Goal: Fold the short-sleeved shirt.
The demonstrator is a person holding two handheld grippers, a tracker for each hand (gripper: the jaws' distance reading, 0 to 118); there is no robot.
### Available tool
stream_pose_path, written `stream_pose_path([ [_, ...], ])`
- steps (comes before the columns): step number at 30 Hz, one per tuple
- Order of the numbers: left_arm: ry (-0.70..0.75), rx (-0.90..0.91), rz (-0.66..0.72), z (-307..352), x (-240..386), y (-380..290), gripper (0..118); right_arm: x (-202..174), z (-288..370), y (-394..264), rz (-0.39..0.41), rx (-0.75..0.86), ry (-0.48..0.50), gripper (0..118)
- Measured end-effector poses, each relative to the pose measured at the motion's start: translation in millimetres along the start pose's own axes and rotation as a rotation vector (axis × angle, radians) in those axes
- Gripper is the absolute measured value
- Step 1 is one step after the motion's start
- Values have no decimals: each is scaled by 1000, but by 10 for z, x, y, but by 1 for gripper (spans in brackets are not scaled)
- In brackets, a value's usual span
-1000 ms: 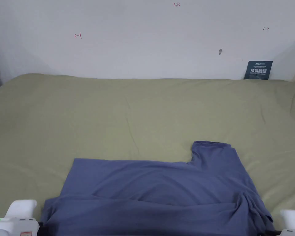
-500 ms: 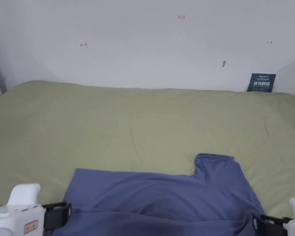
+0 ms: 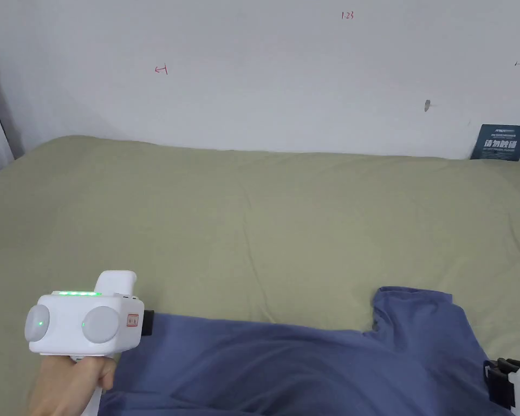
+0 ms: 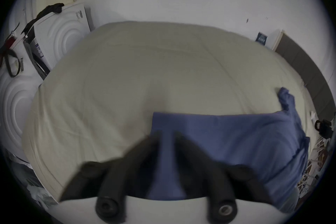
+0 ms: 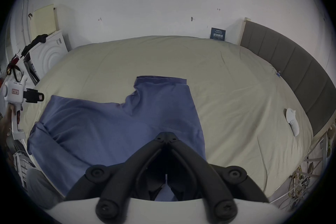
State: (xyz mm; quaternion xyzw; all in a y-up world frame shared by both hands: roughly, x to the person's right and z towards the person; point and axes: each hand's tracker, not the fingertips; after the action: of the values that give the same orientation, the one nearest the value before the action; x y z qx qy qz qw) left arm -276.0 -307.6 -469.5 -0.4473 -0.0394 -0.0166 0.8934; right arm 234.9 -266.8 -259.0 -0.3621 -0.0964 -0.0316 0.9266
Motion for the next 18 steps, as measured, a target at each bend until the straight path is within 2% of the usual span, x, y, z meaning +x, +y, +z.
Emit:
stream_pose_path([
  [1,25,-17,-18,-115,-1,43,114,29,-68,14,0,-7,-4,2],
  [2,47,-45,-28,-232,34,88,118,62,-137,28,-1,-19,-5,2],
  [7,55,-90,-34,-545,94,159,118,189,-380,79,0,-61,-23,2],
  [8,56,-117,-41,-583,106,136,115,213,-418,93,4,-65,-28,2],
  [10,57,-130,-63,-636,128,155,86,260,-472,132,8,-74,-35,2],
  [11,15,-116,-46,-587,146,156,83,291,-491,158,8,-78,-38,2],
  [12,40,-106,-51,-515,156,153,69,327,-517,186,7,-85,-37,2],
  [13,-8,-96,-56,-478,172,151,45,356,-550,216,4,-93,-39,2],
  [14,-5,-95,-59,-403,192,135,11,385,-592,250,-1,-98,-46,2],
  [15,-6,-91,-69,-369,210,131,5,417,-629,287,-3,-105,-47,2],
  [18,-8,-98,-81,-355,261,129,5,467,-789,400,-13,-124,-44,5],
])
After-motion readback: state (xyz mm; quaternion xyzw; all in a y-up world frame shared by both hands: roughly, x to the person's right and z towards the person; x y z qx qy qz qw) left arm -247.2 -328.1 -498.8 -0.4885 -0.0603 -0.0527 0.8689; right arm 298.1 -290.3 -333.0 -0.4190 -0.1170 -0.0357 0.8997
